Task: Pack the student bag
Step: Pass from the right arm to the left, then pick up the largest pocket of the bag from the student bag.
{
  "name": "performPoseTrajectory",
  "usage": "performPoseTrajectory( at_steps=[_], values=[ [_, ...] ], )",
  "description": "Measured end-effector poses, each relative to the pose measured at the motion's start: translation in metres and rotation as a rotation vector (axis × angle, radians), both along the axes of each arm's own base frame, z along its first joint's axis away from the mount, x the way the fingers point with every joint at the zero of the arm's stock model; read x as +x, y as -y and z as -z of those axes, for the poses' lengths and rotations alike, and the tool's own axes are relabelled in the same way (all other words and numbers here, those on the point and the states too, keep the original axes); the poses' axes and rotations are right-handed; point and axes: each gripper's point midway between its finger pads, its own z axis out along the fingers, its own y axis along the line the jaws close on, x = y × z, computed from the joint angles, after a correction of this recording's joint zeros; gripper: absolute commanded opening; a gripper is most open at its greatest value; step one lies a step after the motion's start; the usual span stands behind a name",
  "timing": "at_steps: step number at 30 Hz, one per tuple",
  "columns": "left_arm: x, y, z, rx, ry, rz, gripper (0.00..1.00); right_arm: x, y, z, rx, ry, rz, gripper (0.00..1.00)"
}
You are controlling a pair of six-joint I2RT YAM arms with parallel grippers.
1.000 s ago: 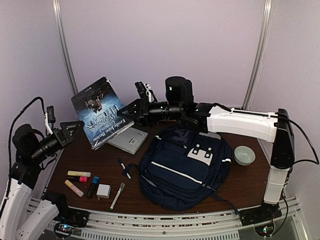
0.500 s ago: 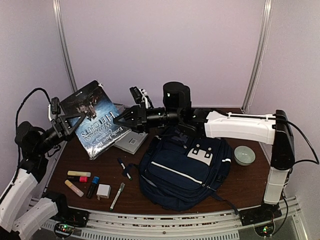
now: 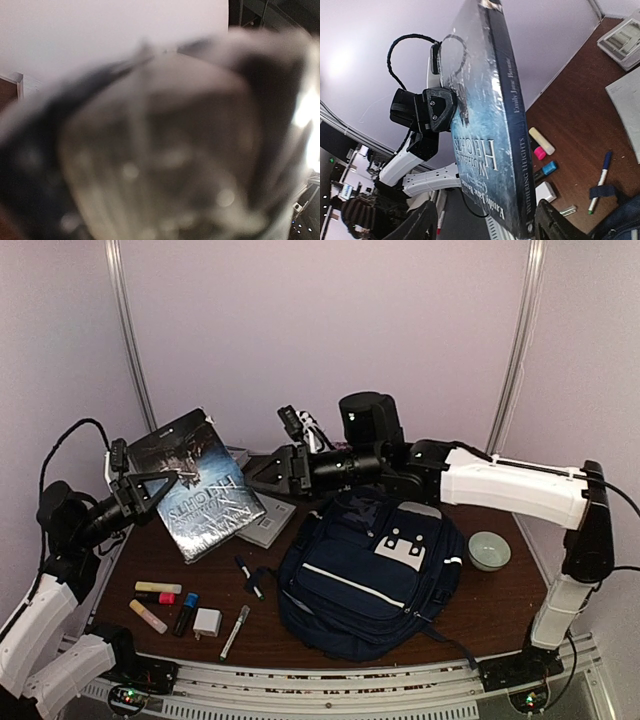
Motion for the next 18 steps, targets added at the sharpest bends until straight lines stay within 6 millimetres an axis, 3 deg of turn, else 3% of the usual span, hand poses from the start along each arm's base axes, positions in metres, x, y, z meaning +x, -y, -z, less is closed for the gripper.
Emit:
performPoseTrajectory(
  at_steps=[5, 8, 13, 18],
  values=[
    [0.004, 0.0, 0.017, 0.05, -0.034, -0.017, 0.0, -0.001, 0.055, -0.016, -0.119, 0.157, 0.123, 0.75],
    [0.006, -0.001, 0.03, 0.077, -0.062, -0.023, 0.0, -0.003, 0.097, -0.005, -0.236, 0.232, 0.213, 0.74],
    [0.009, -0.002, 0.061, 0.125, -0.139, -0.036, 0.0, -0.005, 0.161, 0.05, -0.548, 0.357, 0.342, 0.73],
    [0.011, -0.002, 0.082, 0.153, -0.196, -0.05, 0.0, -0.029, 0.187, 0.109, -0.814, 0.467, 0.278, 0.72]
  ],
)
